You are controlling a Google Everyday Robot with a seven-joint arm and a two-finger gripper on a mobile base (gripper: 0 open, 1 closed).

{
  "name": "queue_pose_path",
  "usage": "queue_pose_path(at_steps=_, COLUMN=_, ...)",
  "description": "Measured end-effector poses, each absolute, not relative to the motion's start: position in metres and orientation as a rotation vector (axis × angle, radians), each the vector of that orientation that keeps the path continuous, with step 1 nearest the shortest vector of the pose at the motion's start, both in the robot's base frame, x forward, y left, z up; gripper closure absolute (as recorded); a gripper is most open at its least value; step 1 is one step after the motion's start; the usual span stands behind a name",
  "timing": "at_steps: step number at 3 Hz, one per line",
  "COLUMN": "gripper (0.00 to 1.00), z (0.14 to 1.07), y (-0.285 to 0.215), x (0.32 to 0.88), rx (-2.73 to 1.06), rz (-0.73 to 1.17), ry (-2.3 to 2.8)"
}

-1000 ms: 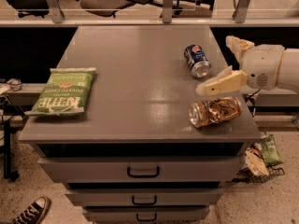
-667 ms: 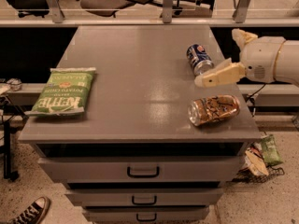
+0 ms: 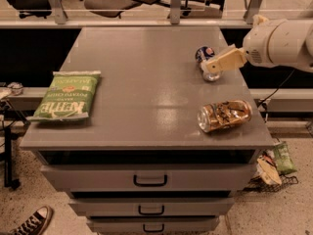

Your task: Move pepsi can near orange can

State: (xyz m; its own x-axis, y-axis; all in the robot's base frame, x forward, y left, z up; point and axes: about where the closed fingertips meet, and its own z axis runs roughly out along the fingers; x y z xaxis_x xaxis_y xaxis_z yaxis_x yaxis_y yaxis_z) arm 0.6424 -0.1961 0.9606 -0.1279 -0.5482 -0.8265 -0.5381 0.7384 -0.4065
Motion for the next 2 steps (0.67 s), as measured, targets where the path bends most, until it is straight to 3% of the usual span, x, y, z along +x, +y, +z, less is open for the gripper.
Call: queue_pose_path(at_steps=2, gripper=0.0, z=0.934, y=-0.18, x=0.68, rx=-0.877, rz=-0.19, ry=1.872)
